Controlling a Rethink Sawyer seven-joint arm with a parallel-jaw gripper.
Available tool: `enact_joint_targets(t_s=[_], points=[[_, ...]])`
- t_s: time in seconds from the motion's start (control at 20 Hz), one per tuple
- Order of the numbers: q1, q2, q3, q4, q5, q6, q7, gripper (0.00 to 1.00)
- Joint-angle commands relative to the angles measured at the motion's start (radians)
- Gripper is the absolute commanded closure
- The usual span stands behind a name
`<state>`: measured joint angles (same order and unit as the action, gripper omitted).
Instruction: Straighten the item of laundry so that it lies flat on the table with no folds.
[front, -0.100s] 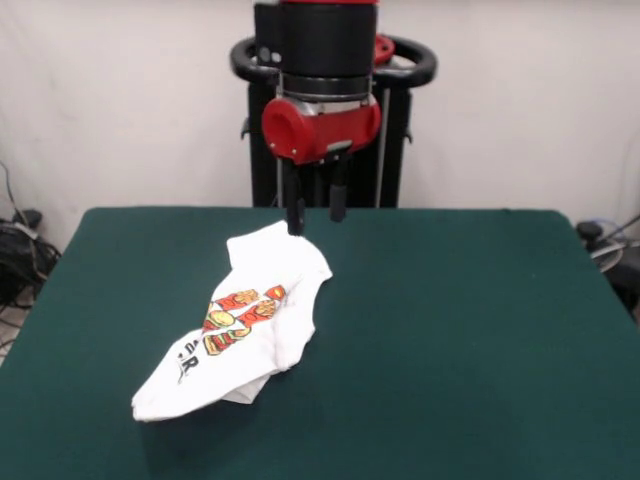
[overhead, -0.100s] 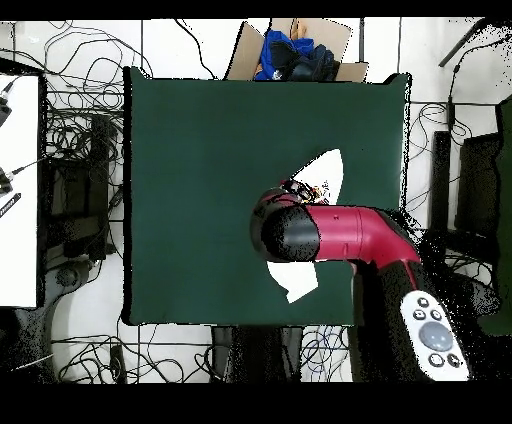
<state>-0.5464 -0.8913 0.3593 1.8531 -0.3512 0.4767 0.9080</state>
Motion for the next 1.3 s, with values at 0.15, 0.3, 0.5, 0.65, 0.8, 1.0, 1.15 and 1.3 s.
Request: enact_joint_targets(t_s=[0.15,0.3,0.5,0.65,0.8,1.0,1.15,1.3], points=[[0.069,0.035,-0.066,-0.053,0.044,0.070,0.251,0.00],[0.085,0.032,-0.094,-0.043,0.069,0.042,0.303,0.00],[0.176,0.078,-0.195,-0.103,0.099,-0.009,0.438,0.00],[0.245,0.108,-0.298,-0.138,0.126,-0.048,0.520,0.00],[0.291,0.134,-0.368,-0.159,0.151,-0.073,0.567,0.00],[0.317,0.174,-0.414,-0.178,0.180,-0.111,0.600,0.00],[0.324,0.211,-0.437,-0.195,0.190,-0.153,0.637,0.00],[0.327,0.246,-0.461,-0.209,0.193,-0.202,0.677,0.00]])
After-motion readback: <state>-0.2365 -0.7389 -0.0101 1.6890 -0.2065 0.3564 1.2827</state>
